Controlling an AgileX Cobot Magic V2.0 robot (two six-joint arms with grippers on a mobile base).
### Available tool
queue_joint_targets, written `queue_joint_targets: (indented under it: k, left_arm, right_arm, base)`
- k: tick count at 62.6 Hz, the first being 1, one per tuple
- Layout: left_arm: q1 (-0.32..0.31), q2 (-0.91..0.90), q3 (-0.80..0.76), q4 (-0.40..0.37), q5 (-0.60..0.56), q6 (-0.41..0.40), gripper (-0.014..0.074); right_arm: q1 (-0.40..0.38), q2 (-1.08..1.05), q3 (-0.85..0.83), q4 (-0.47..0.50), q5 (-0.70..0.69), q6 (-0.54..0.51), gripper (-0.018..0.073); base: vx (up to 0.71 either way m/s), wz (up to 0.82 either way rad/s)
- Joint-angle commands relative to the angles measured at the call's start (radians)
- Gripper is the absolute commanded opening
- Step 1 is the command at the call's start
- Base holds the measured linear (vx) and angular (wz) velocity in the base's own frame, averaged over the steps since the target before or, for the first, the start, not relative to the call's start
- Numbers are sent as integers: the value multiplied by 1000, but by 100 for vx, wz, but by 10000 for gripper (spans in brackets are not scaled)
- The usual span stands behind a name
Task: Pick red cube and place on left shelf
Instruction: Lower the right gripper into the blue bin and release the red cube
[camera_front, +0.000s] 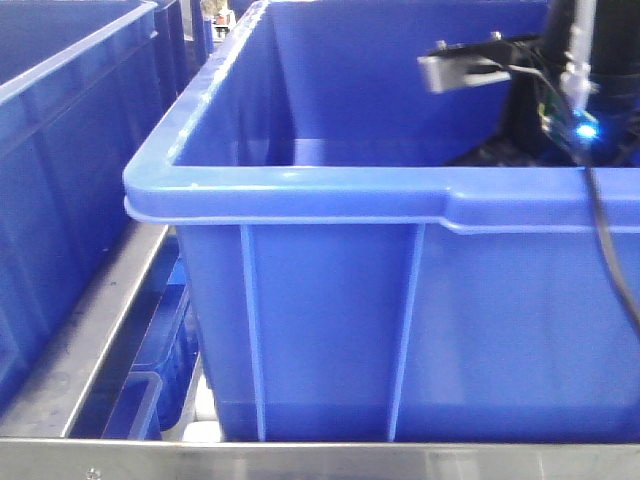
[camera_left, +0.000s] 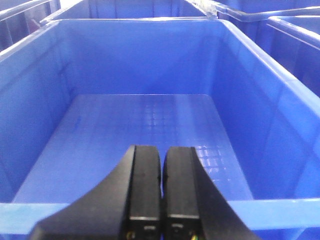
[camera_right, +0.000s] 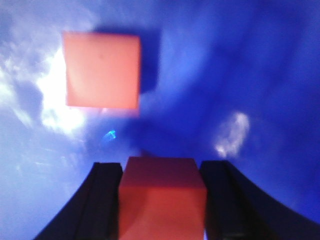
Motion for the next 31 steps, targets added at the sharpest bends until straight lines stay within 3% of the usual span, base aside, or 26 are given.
queue_joint_targets:
  k: [1, 24, 31]
  left_arm:
    - [-5, -15, 24, -9, -61, -6, 90]
    - [-5, -15, 24, -9, -61, -6, 90]
    - [-5, -15, 24, -9, -61, -6, 90]
  right_arm:
    - [-5, 0, -20, -10, -12, -8, 148]
    - [-5, 7, -21, -10, 12, -8, 155]
    - [-5, -3, -21, -11, 11, -8, 233]
  base:
    - [0, 0]
    - [0, 0]
    - [0, 0]
